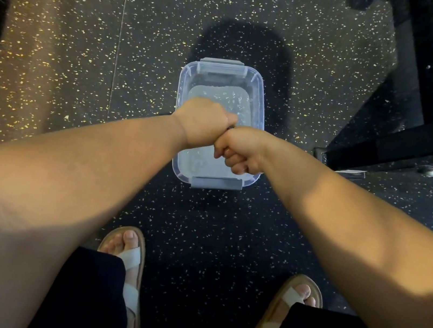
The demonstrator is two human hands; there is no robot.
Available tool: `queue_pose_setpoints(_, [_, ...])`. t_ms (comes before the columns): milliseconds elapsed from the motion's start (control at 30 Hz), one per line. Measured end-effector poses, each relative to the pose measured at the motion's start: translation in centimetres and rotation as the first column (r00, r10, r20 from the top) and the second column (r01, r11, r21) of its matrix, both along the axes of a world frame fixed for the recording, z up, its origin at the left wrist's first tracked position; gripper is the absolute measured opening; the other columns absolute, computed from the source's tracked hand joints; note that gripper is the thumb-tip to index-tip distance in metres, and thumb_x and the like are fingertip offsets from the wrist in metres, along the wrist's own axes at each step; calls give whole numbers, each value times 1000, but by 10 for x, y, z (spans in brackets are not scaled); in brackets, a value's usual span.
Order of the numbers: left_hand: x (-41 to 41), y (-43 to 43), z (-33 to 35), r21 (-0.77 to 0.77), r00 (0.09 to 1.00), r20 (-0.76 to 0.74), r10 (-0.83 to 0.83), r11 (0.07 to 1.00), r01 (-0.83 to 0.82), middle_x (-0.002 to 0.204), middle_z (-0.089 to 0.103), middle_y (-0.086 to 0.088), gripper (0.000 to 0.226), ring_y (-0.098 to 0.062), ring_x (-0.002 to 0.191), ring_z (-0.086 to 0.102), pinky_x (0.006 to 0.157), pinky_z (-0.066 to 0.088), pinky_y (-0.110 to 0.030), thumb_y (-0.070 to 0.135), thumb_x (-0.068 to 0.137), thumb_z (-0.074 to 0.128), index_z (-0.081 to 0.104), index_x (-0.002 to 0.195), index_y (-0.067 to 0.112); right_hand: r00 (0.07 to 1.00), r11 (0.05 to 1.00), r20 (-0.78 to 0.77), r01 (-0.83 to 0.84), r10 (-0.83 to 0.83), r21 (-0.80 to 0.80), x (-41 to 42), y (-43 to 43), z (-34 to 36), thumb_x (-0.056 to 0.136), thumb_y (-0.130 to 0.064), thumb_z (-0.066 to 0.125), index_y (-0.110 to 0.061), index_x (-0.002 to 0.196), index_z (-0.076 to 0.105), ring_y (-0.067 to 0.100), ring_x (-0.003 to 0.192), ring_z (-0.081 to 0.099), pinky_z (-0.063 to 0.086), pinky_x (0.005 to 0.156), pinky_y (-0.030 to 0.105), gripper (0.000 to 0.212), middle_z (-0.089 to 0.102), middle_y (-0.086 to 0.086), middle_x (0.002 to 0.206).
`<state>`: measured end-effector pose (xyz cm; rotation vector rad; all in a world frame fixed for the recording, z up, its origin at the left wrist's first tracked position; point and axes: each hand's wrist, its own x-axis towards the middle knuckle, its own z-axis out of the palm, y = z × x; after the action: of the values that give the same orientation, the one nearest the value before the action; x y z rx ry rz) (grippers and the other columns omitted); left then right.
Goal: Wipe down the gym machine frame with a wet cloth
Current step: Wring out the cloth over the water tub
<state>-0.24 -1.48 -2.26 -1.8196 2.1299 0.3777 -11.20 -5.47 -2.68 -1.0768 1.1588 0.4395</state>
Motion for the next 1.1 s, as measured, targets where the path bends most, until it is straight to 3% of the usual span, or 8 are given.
queue_pose_setpoints(233, [4,3,5,-7,1000,3,-5,1000,5,96,62,-10,11,-29,77,50,60,32,-32,14,93,43,51,101,12,997,996,59,54,-58,68,1,3,-1,84,6,43,-21,58,23,7,34,15,11,35,15,42,22,-6,41])
queue_pose_setpoints(400, [8,-2,0,-12,946,-136,293,955,-298,107,57,-12,25,-32,97,55,65,36,-33,14,88,53,50,112,9,913,935,198,346,-356,84,4,7,-1,86,2,49,-17,69,42,9,47,29,30,41,17,26,38,0,61])
queue_pose_setpoints(600, [16,-10,27,563,263,-637,725,670,-484,90,59,-1,41,-14,77,57,57,46,-26,19,79,69,49,115,15,786,829,291,558,-545,45,-3,-7,25,95,-16,56,-12,109,56,25,84,64,56,73,34,15,63,7,96])
queue_pose_setpoints(733, [28,-21,69,573,76,-692,718,610,-547,93,60,-1,5,-13,76,58,63,53,-29,23,96,52,56,99,24,857,821,304,498,-417,-278,-13,-33,62,87,5,46,-3,124,48,29,92,63,57,75,44,38,61,17,108])
queue_pose_setpoints(867, [20,-39,111,482,73,-757,650,629,-610,90,60,-7,18,-9,60,60,58,54,-22,23,100,43,57,91,17,956,748,266,265,-122,-608,-38,-58,115,92,-24,60,-17,114,56,13,81,59,47,73,28,24,63,2,97])
queue_pose_setpoints(967, [4,-46,126,486,-110,-809,577,553,-677,81,60,-4,20,-6,55,62,45,48,-11,28,99,46,60,90,15,933,758,324,326,-159,-565,-59,-70,131,87,-47,62,-24,94,70,13,94,64,49,90,31,26,70,-1,101])
queue_pose_setpoints(1033, [-5,-52,135,655,-390,-745,541,481,-583,89,68,-12,22,-22,77,70,70,58,-31,31,95,55,63,89,12,887,786,371,430,-275,-444,-71,-70,134,89,-44,60,-25,89,70,14,91,66,53,83,25,22,71,-2,99])
queue_pose_setpoints(1100, [-10,-58,142,670,-389,-740,549,546,-503,92,72,-15,25,-31,86,70,79,57,-46,35,92,57,65,90,11,823,767,416,537,-387,-351,-83,-66,133,95,-28,55,-20,93,68,14,85,64,51,69,18,15,69,2,96])
